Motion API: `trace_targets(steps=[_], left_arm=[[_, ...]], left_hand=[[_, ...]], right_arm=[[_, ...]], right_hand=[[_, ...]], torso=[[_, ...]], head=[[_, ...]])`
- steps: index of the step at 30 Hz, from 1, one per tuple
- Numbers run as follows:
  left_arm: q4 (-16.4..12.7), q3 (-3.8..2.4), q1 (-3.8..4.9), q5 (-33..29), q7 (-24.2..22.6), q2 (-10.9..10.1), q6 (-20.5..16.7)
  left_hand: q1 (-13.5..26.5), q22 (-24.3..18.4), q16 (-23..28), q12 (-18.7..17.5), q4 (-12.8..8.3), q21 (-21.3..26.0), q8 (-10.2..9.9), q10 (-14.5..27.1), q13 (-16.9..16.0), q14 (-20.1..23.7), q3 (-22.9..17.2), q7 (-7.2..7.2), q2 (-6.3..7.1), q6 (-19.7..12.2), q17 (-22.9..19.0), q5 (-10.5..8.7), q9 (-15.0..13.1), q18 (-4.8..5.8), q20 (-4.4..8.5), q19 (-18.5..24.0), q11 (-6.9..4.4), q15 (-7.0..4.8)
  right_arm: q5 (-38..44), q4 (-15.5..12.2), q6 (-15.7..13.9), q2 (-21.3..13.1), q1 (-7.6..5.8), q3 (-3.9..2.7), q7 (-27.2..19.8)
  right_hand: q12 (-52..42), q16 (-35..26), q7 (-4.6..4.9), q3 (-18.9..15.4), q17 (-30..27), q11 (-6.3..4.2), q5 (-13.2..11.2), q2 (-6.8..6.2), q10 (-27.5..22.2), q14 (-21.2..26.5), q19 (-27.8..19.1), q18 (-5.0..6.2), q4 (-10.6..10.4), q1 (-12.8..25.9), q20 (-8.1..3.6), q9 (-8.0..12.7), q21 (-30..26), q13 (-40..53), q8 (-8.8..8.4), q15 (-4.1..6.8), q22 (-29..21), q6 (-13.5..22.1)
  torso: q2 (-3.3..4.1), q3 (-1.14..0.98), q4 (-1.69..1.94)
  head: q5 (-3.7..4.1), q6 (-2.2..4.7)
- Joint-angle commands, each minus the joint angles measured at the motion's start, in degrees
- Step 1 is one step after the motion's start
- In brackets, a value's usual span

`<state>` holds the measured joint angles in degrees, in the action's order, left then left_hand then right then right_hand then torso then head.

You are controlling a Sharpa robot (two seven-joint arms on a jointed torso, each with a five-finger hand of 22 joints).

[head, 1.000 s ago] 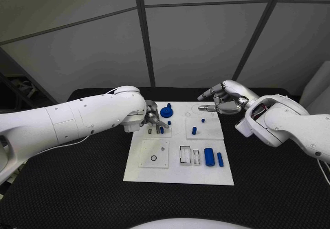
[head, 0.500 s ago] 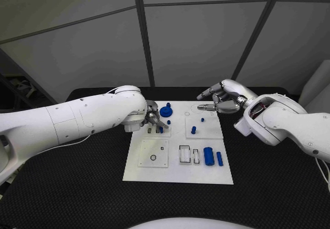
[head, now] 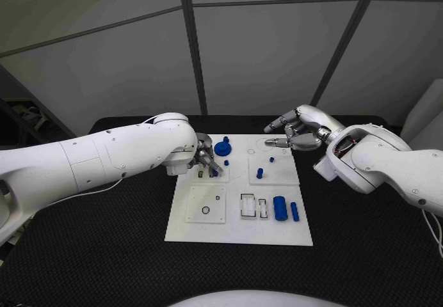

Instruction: Assemble the parts on the task board

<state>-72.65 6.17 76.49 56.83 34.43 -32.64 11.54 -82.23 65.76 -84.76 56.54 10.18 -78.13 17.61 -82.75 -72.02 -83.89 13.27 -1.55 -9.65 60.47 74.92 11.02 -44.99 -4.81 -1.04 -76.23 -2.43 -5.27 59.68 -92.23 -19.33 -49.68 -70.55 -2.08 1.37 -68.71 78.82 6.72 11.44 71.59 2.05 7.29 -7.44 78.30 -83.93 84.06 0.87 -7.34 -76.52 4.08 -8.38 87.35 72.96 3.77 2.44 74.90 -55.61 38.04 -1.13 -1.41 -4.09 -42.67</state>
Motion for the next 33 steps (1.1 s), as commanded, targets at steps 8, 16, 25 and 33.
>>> trace_targets(steps=[8,16,25,33], left_arm=[[-1.5,0.05,-0.09,-3.3,-1.1,-1.6,-2.6],[-3.8,-0.03,-0.11,-4.0,-1.4,-4.0,-5.4],[-6.8,-0.03,-0.21,-3.7,-1.7,-6.4,-9.5],[-8.0,0.01,-1.0,-1.7,-1.5,-7.0,-12.5]], left_hand=[[-5.0,0.2,-0.4,-1.4,-4.9,0.0,-0.9,-0.3,-0.5,-4.5,-3.6,-0.17,-1.75,-0.8,8.7,15.87,-2.0,-0.12,0.09,0.5,0.14,-0.21],[-4.9,0.5,-0.4,-1.0,-5.5,-0.1,-1.0,-0.6,-0.9,-4.6,-4.2,-0.15,-1.57,-0.7,8.8,16.42,-2.6,-0.08,0.04,0.4,0.12,-0.21],[-4.3,1.3,-0.8,0.0,-6.1,-0.5,-1.0,-1.2,-1.7,-4.7,-5.1,-0.09,-1.28,-0.4,9.2,17.47,-3.3,0.04,0.06,-0.2,0.05,-0.28],[-3.8,1.5,-0.7,-0.3,-6.5,-0.6,-1.2,-1.3,-1.9,-4.7,-5.7,-0.07,-0.95,-0.3,9.2,18.2,-3.8,0.06,0.08,-0.2,0.04,-0.31]], right_arm=[[-0.1,0.3,0.5,0.1,-0.13,-0.05,-0.1],[-0.1,0.7,0.7,0.1,-0.13,-0.04,-0.1],[-0.1,0.9,1.0,0.1,-0.13,-0.04,-0.1],[-0.1,1.0,1.2,0.1,-0.13,-0.04,-0.1]], right_hand=[[0.3,-0.4,0.03,0.1,-0.1,-0.13,0.2,0.26,-0.3,-1.7,3.5,0.11,-0.2,-0.1,-0.09,-0.1,-0.2,-0.1,0.14,-0.03,11.5,-0.3],[0.3,-0.4,0.03,0.1,-0.1,-0.13,0.2,0.26,-0.3,-1.7,3.5,0.11,-0.2,-0.1,-0.09,-0.1,-0.2,-0.1,0.14,-0.03,11.5,-0.3],[0.3,-0.5,0.02,0.1,-0.2,-0.14,0.3,0.26,-0.2,-1.7,3.5,0.14,-0.2,-0.1,-0.09,-0.1,-0.3,-0.1,0.12,-0.01,11.4,-0.3],[0.3,-0.5,0.02,0.1,-0.2,-0.14,0.3,0.26,-0.2,-1.7,3.5,0.14,-0.2,-0.1,-0.09,-0.1,-0.3,-0.1,0.12,-0.01,11.4,-0.3]], torso=[[0.02,0.01,0.09],[0.01,0.02,0.2],[0.08,-0.01,0.11],[0.1,-0.01,0.02]], head=[[-0.06,-0.19],[-0.18,-0.14],[-0.6,-0.22],[-0.87,-0.29]])
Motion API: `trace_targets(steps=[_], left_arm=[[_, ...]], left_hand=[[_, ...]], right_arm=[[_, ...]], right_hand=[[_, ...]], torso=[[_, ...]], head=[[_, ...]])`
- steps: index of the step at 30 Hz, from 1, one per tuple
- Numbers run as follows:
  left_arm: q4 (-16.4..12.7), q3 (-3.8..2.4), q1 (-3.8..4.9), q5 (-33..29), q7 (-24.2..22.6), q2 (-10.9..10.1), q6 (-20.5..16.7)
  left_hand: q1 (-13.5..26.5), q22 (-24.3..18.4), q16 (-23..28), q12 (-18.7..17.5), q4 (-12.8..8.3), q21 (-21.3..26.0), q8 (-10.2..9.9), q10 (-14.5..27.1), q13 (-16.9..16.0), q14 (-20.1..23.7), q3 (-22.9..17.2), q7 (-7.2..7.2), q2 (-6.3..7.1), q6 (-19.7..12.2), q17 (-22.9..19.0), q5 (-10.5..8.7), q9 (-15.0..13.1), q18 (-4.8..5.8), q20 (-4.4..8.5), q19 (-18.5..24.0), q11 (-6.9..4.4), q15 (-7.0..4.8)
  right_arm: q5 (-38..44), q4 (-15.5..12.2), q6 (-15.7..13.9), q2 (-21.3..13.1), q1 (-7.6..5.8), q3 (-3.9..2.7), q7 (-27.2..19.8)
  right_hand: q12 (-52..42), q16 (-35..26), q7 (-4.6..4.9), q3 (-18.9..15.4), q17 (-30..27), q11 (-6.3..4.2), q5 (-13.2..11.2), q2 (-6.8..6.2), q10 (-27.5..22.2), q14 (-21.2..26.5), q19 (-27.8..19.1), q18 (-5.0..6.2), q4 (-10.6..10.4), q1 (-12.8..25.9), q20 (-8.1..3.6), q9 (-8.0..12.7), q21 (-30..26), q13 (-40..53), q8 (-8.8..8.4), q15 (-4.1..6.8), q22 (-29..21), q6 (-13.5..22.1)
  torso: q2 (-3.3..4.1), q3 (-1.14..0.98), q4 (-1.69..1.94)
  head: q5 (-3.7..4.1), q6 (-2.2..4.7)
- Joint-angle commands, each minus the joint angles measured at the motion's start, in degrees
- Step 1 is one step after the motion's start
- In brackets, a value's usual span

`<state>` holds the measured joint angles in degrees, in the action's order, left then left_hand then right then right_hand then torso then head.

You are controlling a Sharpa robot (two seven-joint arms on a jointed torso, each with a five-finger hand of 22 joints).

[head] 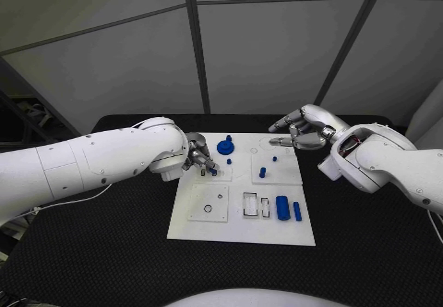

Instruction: Assemble the parts on the task board

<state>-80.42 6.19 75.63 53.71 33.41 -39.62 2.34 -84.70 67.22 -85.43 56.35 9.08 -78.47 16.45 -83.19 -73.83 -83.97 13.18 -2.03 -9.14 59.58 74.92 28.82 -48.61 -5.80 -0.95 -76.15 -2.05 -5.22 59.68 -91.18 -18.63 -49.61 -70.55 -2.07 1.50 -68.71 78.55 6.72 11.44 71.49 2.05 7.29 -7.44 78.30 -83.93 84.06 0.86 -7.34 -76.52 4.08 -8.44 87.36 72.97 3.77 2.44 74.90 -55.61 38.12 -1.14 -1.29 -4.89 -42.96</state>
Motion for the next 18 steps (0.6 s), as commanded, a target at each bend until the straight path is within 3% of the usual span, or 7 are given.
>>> trace_targets(steps=[1,7,18], left_arm=[[-0.3,0.0,-0.32,1.9,-0.4,0.0,-3.6],[-0.2,0.0,-1.16,3.9,-0.1,0.4,-4.7],[-0.2,0.0,-1.59,5.3,0.6,0.8,-4.0]], left_hand=[[-1.3,0.0,-0.1,-0.1,-5.4,-0.2,0.0,-0.8,-0.1,-4.6,-5.6,0.4,-1.46,0.5,9.2,0.4,-0.2,1.04,-0.01,-0.3,-0.35,-0.36],[-1.1,0.2,-0.1,-0.1,-5.5,-0.3,0.0,-0.9,-0.2,-4.6,-5.8,0.42,-1.35,0.6,9.3,0.53,-0.4,1.06,0.0,-0.4,-0.37,-0.37],[-0.5,0.2,-0.2,-0.3,-6.2,-0.3,-0.1,-1.0,-0.4,-4.6,-6.9,0.44,-1.0,0.8,9.3,1.35,-1.1,1.05,0.04,-0.4,-0.38,-0.4]], right_arm=[[0.0,0.0,0.5,0.0,-0.13,-0.04,-0.2],[0.3,-0.1,0.6,-0.1,-0.13,-0.04,-0.2],[0.6,0.0,0.9,0.0,-0.13,-0.04,-0.1]], right_hand=[[0.3,-0.2,0.02,0.1,0.0,-0.13,0.3,0.26,-0.2,-1.7,3.5,0.14,-0.2,-0.1,-0.09,-0.1,-0.3,-0.1,0.11,-0.01,11.4,-0.3],[0.3,-0.2,0.02,0.1,0.0,-0.13,0.3,0.26,-0.2,-1.7,3.5,0.14,-0.2,-0.1,-0.09,-0.1,-0.3,-0.1,0.11,-0.01,11.4,-0.3],[0.3,-0.2,0.02,0.1,0.0,-0.13,0.3,0.26,-0.2,-1.7,3.5,0.14,-0.2,-0.1,-0.09,-0.1,-0.3,-0.1,0.11,-0.01,11.4,-0.3]], torso=[[0.03,0.01,-0.13],[0.05,0.02,-0.24],[0.07,0.04,-0.17]], head=[[-0.07,-0.02],[-0.1,-0.09],[0.0,-0.2]])
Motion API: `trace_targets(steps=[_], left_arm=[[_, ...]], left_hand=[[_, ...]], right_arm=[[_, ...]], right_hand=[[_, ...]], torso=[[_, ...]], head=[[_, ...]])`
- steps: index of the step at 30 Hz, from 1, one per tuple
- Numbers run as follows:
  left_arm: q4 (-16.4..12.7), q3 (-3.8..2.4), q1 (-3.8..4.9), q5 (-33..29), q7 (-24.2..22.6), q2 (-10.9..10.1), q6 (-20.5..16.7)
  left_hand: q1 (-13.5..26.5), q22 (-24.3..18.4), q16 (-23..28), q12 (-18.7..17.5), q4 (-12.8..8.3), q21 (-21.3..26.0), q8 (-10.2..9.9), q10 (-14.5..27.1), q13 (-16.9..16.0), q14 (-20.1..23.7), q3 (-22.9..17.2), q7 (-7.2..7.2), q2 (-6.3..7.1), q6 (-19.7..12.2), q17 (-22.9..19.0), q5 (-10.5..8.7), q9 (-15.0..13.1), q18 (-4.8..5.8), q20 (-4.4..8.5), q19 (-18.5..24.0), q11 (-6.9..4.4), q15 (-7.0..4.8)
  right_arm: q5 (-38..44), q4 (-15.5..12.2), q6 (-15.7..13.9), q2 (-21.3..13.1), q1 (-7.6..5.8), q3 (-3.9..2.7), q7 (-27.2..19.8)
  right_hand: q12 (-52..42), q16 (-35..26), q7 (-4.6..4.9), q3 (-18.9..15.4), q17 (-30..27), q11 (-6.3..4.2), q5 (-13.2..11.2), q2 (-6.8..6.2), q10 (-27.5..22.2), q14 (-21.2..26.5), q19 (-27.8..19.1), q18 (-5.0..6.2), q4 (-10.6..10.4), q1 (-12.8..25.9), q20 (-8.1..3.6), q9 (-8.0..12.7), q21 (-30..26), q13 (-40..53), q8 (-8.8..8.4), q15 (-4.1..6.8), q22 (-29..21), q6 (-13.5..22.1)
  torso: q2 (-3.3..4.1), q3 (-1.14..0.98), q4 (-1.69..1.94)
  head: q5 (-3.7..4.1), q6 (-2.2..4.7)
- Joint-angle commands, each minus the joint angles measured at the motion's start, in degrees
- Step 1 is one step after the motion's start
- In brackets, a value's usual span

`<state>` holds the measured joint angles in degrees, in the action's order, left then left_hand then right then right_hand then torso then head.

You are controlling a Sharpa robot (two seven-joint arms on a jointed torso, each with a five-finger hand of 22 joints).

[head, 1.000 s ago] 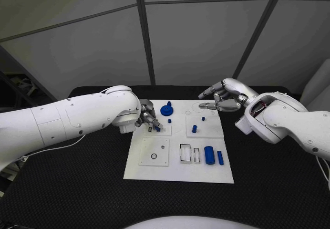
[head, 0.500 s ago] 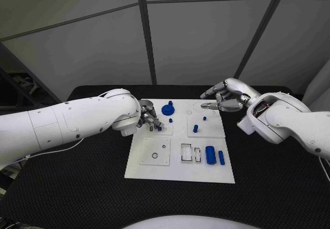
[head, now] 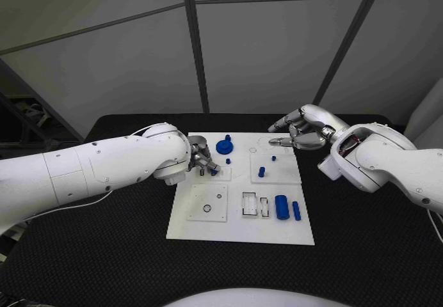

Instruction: Assemble the parts on the task board

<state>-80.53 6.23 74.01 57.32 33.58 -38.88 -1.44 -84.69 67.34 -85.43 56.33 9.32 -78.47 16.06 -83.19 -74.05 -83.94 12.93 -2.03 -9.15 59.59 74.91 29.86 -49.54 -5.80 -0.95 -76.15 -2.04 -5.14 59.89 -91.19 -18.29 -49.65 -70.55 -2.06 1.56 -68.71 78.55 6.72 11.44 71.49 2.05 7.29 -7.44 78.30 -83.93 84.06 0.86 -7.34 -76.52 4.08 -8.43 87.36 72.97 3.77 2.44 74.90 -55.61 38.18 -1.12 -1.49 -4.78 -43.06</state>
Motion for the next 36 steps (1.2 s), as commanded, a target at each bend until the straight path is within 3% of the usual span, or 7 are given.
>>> trace_targets(steps=[1,7,16,20,28,31,36], left_arm=[[-0.1,-0.04,0.01,1.7,0.5,0.1,0.0],[-0.3,-0.04,-0.01,1.8,1.3,-0.1,1.6],[-0.6,-0.05,-0.02,2.1,2.1,-0.6,2.9],[-0.7,-0.05,-0.02,2.2,2.2,-0.7,3.1],[-0.8,-0.05,-0.03,2.2,2.3,-0.7,3.7],[-0.6,-0.05,-0.02,2.2,2.3,-0.4,3.8],[0.0,-0.05,-0.02,2.2,2.5,0.2,4.3]], left_hand=[[-0.3,0.1,-0.2,-0.3,-6.6,-0.2,0.2,-1.0,-0.3,-4.7,-6.9,0.44,-0.87,0.8,9.3,0.71,-0.4,1.04,0.04,-0.3,-0.38,-0.49],[1.5,0.1,-0.2,-0.6,-7.4,-0.1,0.0,-1.3,-0.7,-4.7,-9.2,0.45,0.09,1.0,9.4,3.41,-1.7,1.01,0.07,-0.2,-0.37,-0.52],[4.5,0.5,-0.3,-1.0,-8.9,-0.1,-0.5,-1.7,-1.4,-4.7,-13.9,0.45,1.68,1.3,9.5,4.5,-3.6,1.03,0.1,-0.3,-0.38,-0.54],[5.4,0.5,-0.3,-1.2,-9.3,-0.1,-0.7,-1.8,-1.6,-4.7,-15.2,0.45,2.12,1.4,9.6,4.58,-4.1,1.05,0.07,-0.3,-0.36,-0.58],[9.2,0.8,-0.3,-1.9,-11.0,0.0,-1.4,-2.2,-2.2,-4.7,-21.2,0.44,3.94,1.9,9.6,4.75,-5.9,1.02,0.1,-0.3,-0.34,-0.56],[9.4,0.8,-0.3,-1.9,-11.1,0.1,-1.4,-2.2,-2.2,-4.7,-21.5,0.44,4.04,1.9,9.6,4.71,-6.0,1.02,0.11,-0.3,-0.34,-0.56],[11.4,0.9,-0.4,-2.3,-11.3,0.1,-1.7,-2.4,-2.4,-4.7,-23.2,0.52,4.82,2.2,9.6,3.33,-6.7,1.02,0.11,-0.3,-0.39,-0.6]], right_arm=[[0.3,0.0,0.6,0.0,-0.13,-0.05,-0.1],[0.1,0.1,0.8,0.1,-0.13,-0.05,0.1],[0.1,0.1,1.2,0.1,-0.12,-0.04,0.2],[0.1,0.2,1.4,0.2,-0.12,-0.04,0.2],[0.1,0.2,1.7,0.3,-0.12,-0.04,0.2],[0.1,0.3,1.8,0.3,-0.12,-0.04,0.2],[0.1,0.3,1.9,0.4,-0.12,-0.04,0.2]], right_hand=[[0.3,-0.2,0.02,0.1,-0.1,-0.13,0.3,0.26,-0.2,-1.7,3.5,0.14,-0.2,-0.1,-0.09,-0.1,-0.3,-0.1,0.11,-0.01,11.4,-0.3],[0.3,-0.2,0.02,0.1,-0.1,-0.13,0.3,0.26,-0.2,-1.7,3.5,0.14,-0.2,-0.1,-0.09,-0.1,-0.3,-0.1,0.11,-0.01,11.4,-0.3],[0.3,-0.2,0.02,0.1,-0.1,-0.13,0.3,0.26,-0.2,-1.7,3.5,0.14,-0.2,-0.1,-0.09,-0.1,-0.3,-0.1,0.11,-0.01,11.4,-0.3],[0.4,-0.2,0.01,0.1,0.0,-0.14,0.3,0.29,-0.2,-1.8,3.5,0.12,-0.3,0.0,-0.11,-0.1,-0.3,-0.1,0.11,-0.01,11.5,-0.3],[0.4,-0.3,0.01,0.0,0.0,-0.13,0.3,0.19,-0.2,-1.8,3.5,0.14,-0.4,0.2,-0.11,-0.2,-0.4,-0.1,0.09,0.0,11.4,-0.3],[0.4,-0.3,0.01,-0.1,-0.1,-0.13,0.3,0.14,-0.2,-1.8,3.5,0.13,-0.5,0.3,-0.12,-0.2,-0.3,-0.2,0.09,0.0,11.4,-0.3],[0.4,-0.3,0.01,-0.1,-0.1,-0.13,0.3,0.12,-0.2,-1.8,3.5,0.13,-0.6,0.4,-0.12,-0.2,-0.4,-0.2,0.08,0.0,11.4,-0.3]], torso=[[0.04,0.02,0.03],[-0.02,0.03,0.05],[-0.03,0.03,0.05],[-0.02,0.04,0.07],[0.04,0.0,0.0],[-0.01,0.01,0.03],[0.01,-0.01,0.01]], head=[[-0.13,-0.12],[-0.08,-0.24],[-0.11,-0.38],[-0.1,0.09],[-0.28,0.17],[-0.23,0.21],[-0.32,0.19]])
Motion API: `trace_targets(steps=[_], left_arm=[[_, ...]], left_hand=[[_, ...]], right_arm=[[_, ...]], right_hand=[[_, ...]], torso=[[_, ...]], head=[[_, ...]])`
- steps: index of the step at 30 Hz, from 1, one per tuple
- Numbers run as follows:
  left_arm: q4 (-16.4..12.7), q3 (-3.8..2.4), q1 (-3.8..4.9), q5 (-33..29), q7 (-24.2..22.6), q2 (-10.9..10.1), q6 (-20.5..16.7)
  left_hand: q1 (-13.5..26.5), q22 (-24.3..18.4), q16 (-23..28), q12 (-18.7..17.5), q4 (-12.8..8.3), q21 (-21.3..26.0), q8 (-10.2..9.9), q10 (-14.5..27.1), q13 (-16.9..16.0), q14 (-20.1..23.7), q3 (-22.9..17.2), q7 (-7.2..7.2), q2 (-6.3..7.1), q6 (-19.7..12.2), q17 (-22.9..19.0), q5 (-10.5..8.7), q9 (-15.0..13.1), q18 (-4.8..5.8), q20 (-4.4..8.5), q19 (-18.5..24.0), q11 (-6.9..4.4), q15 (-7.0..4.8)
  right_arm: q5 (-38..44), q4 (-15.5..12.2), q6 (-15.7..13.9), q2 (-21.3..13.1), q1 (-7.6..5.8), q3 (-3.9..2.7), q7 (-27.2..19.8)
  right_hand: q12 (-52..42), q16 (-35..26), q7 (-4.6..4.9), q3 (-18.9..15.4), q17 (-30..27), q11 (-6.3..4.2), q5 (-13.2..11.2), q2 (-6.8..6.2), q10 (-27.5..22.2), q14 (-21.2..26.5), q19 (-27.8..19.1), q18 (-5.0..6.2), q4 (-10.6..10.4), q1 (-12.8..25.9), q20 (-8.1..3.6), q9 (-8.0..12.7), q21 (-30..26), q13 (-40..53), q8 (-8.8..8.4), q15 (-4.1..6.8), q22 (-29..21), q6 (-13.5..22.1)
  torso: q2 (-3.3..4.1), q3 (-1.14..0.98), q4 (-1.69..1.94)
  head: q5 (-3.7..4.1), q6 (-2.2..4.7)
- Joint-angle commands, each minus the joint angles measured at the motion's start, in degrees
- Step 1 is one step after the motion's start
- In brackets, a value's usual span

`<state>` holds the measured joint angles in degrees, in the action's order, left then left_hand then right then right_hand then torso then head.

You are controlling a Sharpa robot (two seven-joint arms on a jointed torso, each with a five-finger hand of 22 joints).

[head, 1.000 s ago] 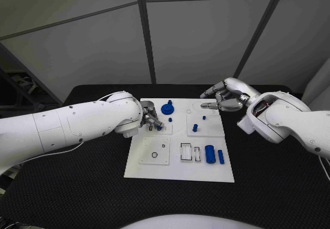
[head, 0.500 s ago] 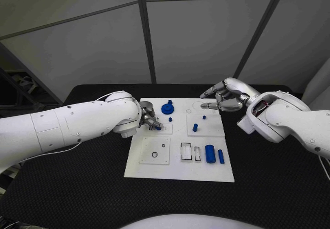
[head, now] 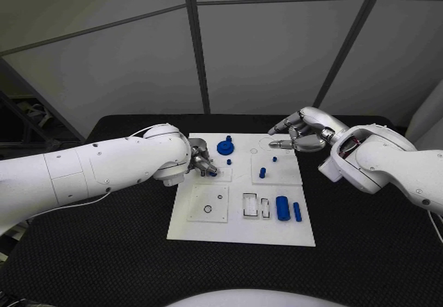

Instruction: Assemble the parts on the task board

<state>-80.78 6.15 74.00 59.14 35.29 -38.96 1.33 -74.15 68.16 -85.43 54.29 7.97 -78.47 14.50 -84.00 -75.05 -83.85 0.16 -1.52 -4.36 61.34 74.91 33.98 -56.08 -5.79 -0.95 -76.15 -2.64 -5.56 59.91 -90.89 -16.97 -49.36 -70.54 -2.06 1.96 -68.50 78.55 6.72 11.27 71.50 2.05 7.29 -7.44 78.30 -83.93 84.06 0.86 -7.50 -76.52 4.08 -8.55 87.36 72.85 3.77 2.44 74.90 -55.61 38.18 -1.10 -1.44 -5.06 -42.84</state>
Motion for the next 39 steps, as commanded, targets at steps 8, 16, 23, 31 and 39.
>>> trace_targets(steps=[8,16,23,31,39], left_arm=[[1.0,0.02,0.0,0.4,1.3,1.0,3.5],[1.8,0.01,0.01,0.4,1.3,1.7,3.6],[2.5,0.01,0.01,0.4,1.3,2.1,3.2],[2.9,0.01,0.01,0.4,1.3,2.1,2.9],[2.9,0.01,0.01,0.4,1.2,2.0,2.4]], left_hand=[[4.5,0.4,-0.6,-0.3,-8.6,0.2,-0.5,-2.2,-2.0,-4.9,-10.4,0.64,1.4,1.5,9.9,-8.22,-1.2,1.05,0.37,-0.5,-0.12,-0.55],[6.4,0.8,-0.8,0.1,-6.9,0.1,-0.8,-2.5,-2.4,-5.0,-9.4,0.77,1.89,2.3,10.1,-9.85,-1.5,1.09,0.58,-0.7,-0.2,-0.73],[8.0,1.0,-0.8,0.2,-4.9,0.1,-1.0,-2.7,-2.8,-5.0,-8.1,0.91,2.38,2.8,10.1,-11.31,-1.8,1.13,0.7,-0.9,-0.29,-0.85],[10.3,1.4,-1.1,0.6,-0.2,0.0,-1.4,-3.1,-3.4,-5.1,-4.8,1.0,3.08,3.8,10.4,-17.96,-2.5,1.21,0.78,-1.2,-0.35,-0.9],[10.1,1.9,-1.2,0.7,4.2,-0.1,-1.8,-3.3,-4.0,-5.1,-1.8,1.04,4.28,4.3,10.6,-19.55,-3.3,1.27,0.79,-1.4,-0.37,-0.96]], right_arm=[[0.0,-0.1,0.6,0.0,-0.13,-0.04,-0.1],[0.0,-0.1,0.6,0.1,-0.13,-0.04,-0.1],[0.0,0.0,0.6,0.1,-0.13,-0.04,-0.1],[0.0,0.0,0.7,0.1,-0.13,-0.04,-0.1],[0.0,0.1,0.8,0.1,-0.13,-0.04,-0.1]], right_hand=[[0.2,-0.3,0.0,0.0,-0.1,-0.14,0.3,0.1,-0.2,-1.8,3.5,0.14,-0.4,0.4,-0.12,-0.1,-0.4,-0.1,0.07,0.0,11.4,-0.3],[0.2,-0.3,0.0,0.0,-0.1,-0.14,0.3,0.1,-0.2,-1.8,3.5,0.14,-0.4,0.4,-0.12,-0.1,-0.4,-0.1,0.07,0.0,11.4,-0.3],[0.2,-0.4,0.0,0.0,-0.2,-0.14,0.3,0.09,-0.2,-1.8,3.5,0.16,-0.5,0.5,-0.12,-0.1,-0.4,-0.1,0.07,0.0,11.3,-0.4],[0.4,-0.6,0.0,-0.1,-0.5,-0.15,0.3,0.09,-0.3,-1.7,3.3,0.23,-0.6,0.6,-0.13,-0.1,-0.7,-0.2,0.07,0.0,11.1,-0.4],[0.5,-0.8,-0.01,-0.1,-0.8,-0.14,0.3,0.05,-0.4,-1.6,3.1,0.29,-0.7,0.7,-0.13,-0.1,-0.9,-0.3,0.05,0.01,10.9,-0.3]], torso=[[0.0,-0.04,-0.05],[0.01,-0.03,-0.04],[-0.03,-0.02,-0.01],[-0.05,-0.03,-0.03],[-0.03,0.0,-0.02]], head=[[0.04,-0.33],[0.06,-0.44],[0.12,-0.47],[0.16,-0.38],[0.23,-0.26]])
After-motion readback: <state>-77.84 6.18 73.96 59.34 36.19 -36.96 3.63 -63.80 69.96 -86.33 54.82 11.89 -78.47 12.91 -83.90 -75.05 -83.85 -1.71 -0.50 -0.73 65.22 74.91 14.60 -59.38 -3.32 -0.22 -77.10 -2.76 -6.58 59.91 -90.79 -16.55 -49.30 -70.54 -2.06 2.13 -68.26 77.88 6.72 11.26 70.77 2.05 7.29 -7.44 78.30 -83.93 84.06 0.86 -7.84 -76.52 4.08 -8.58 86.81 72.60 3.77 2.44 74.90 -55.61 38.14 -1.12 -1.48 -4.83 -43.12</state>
